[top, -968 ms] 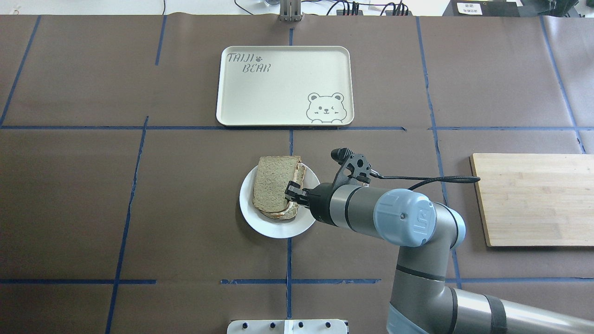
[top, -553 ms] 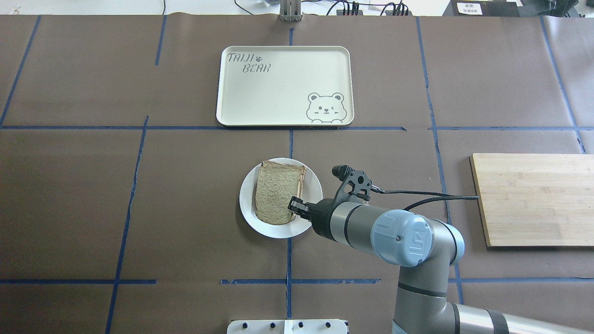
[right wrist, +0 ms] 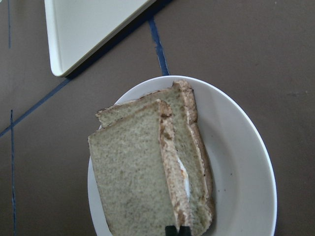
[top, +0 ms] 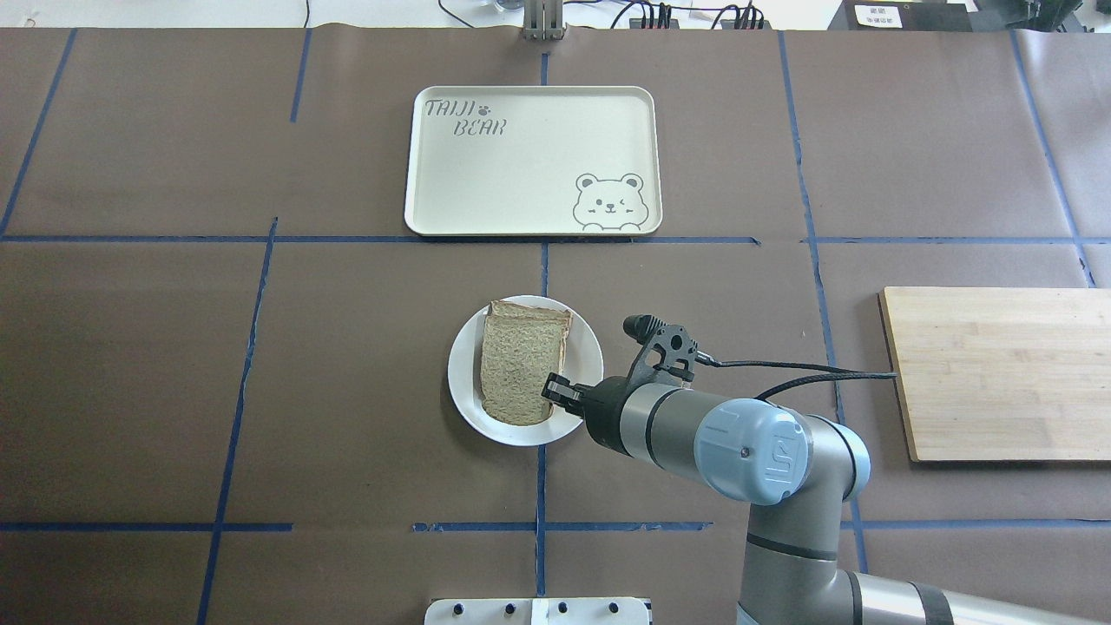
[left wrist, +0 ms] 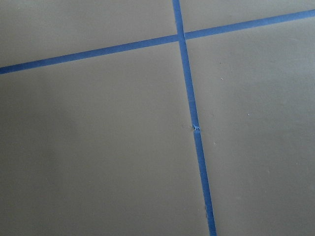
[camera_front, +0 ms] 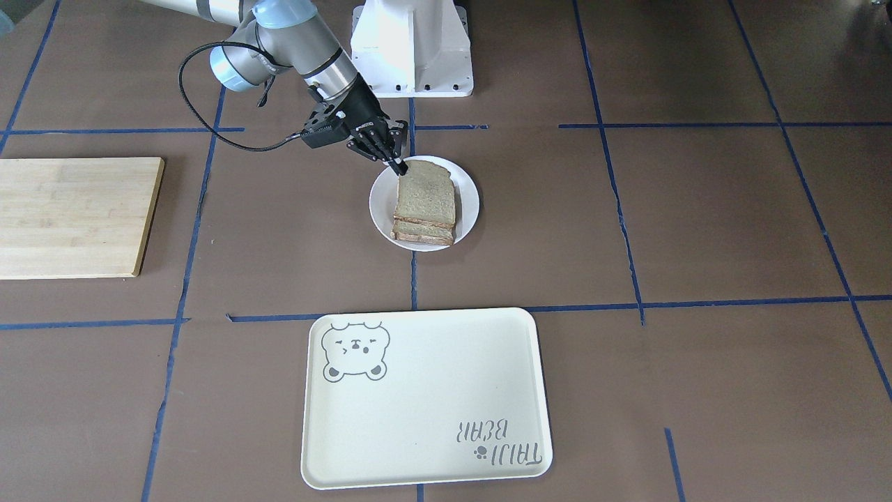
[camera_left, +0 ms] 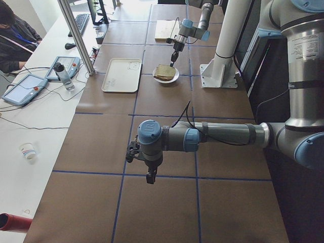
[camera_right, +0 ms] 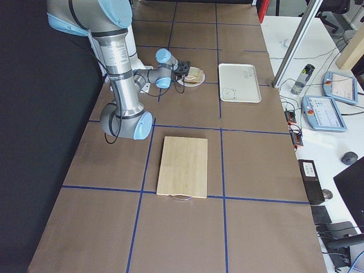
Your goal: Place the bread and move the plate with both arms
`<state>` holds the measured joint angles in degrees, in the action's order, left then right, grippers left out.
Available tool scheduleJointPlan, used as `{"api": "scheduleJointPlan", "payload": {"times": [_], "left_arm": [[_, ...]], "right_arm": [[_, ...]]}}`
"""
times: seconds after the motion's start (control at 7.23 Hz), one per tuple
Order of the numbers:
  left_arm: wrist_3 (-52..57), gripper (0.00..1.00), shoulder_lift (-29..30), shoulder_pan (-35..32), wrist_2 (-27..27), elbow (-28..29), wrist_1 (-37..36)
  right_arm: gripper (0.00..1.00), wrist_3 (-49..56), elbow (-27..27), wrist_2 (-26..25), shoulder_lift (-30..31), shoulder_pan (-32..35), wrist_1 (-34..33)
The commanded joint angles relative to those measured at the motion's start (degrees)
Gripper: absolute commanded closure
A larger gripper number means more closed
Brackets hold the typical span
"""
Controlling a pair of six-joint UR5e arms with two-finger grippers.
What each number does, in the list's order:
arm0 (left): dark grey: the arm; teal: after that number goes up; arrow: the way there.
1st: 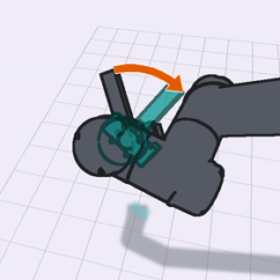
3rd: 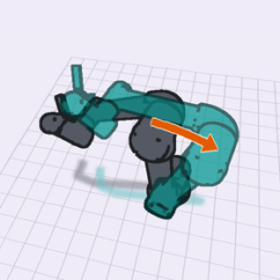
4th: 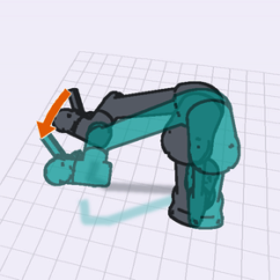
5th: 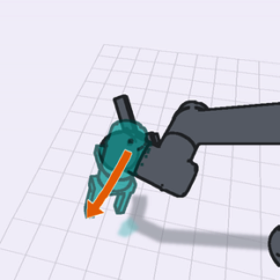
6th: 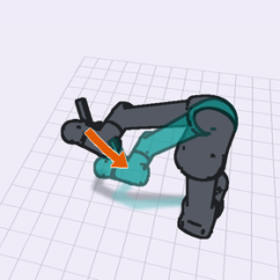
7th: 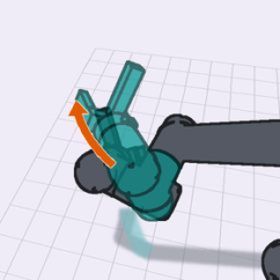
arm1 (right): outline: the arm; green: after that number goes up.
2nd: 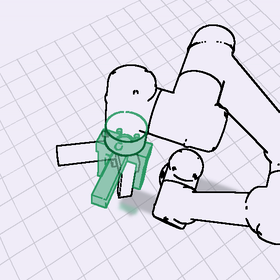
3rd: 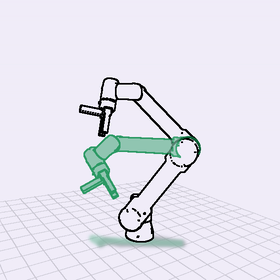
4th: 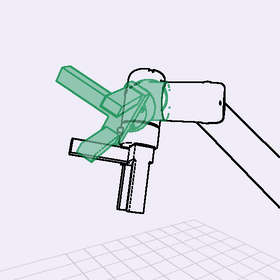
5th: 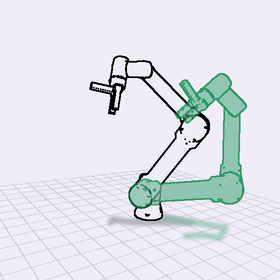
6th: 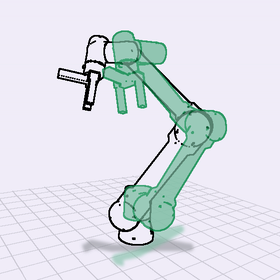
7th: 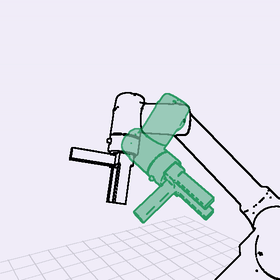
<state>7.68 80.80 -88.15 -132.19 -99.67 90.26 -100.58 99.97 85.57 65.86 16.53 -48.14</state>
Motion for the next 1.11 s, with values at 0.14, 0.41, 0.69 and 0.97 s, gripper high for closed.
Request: {"api": "scheduleJointPlan", "payload": {"times": [0.14, 0.41, 0.69, 0.97], "left_arm": [[0.0, 0.00, 0.1, 0.0, 0.0, 0.0, 0.1], [0.1, 0.00, 0.1, 0.0, 0.0, 0.0, 0.1], [0.0, 0.00, 0.3, 0.1, 0.0, 0.0, 0.1], [0.1, 0.00, 0.7, 0.1, 0.0, -0.2, 0.1]], "right_arm": [[0.00, 2.4, 0.6, 10.2, -0.9, 6.8, -10.0], [0.00, 11.7, 2.8, 20.4, -1.3, 14.4, -20.4], [0.00, 29.8, 3.3, 34.6, -0.5, 25.8, -31.2], [0.00, 51.3, 4.6, 43.5, 0.6, 37.5, -44.1]]}}
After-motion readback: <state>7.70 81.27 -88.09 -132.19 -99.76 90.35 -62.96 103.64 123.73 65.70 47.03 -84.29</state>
